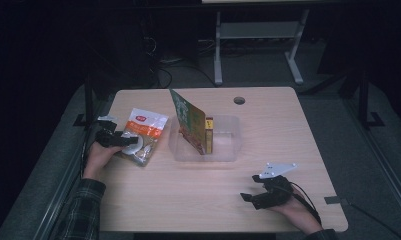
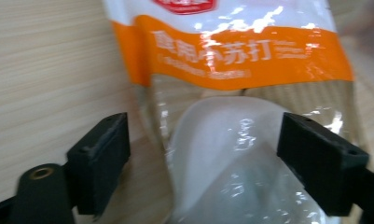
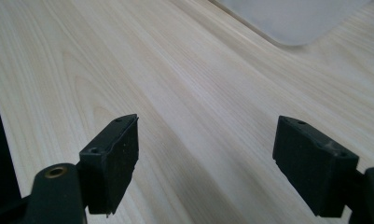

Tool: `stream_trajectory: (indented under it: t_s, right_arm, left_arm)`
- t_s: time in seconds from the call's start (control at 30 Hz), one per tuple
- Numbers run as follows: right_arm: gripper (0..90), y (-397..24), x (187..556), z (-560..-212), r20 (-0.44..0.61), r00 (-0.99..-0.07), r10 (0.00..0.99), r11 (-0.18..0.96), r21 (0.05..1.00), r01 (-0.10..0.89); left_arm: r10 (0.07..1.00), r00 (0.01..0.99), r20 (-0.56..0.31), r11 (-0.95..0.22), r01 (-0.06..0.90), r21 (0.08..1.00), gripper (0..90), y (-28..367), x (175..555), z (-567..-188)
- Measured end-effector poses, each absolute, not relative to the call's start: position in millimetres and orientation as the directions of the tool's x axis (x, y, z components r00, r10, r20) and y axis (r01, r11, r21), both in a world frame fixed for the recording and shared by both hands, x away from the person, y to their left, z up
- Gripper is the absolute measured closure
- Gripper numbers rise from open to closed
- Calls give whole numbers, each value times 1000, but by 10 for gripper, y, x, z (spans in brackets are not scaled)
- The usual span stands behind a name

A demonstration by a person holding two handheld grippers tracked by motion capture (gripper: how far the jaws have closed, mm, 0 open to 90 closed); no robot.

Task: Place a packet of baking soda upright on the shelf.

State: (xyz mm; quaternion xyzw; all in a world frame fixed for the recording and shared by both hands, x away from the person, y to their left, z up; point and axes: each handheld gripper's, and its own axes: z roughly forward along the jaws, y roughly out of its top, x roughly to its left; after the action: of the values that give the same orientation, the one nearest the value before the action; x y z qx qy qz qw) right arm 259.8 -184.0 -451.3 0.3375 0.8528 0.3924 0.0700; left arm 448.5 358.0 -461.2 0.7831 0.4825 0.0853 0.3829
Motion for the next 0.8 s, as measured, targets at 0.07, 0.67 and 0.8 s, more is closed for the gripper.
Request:
stream_trajectory:
  t_s: [0.07,0.67,0.8]
  right_arm:
    - [219,-1858,2586,-4515,143,-760,634,461,718,520]
    - [226,-1875,2594,-4501,142,-762,631,464,719,518]
    - [226,-1868,2629,-4483,149,-767,624,461,722,516]
  left_arm:
    - [798,538,-271,-232,690,686,282,3586,4494,-4639]
    - [742,603,-293,-207,622,755,881,3610,4312,-4415]
    - [735,617,-281,-204,596,777,883,3578,4199,-4275]
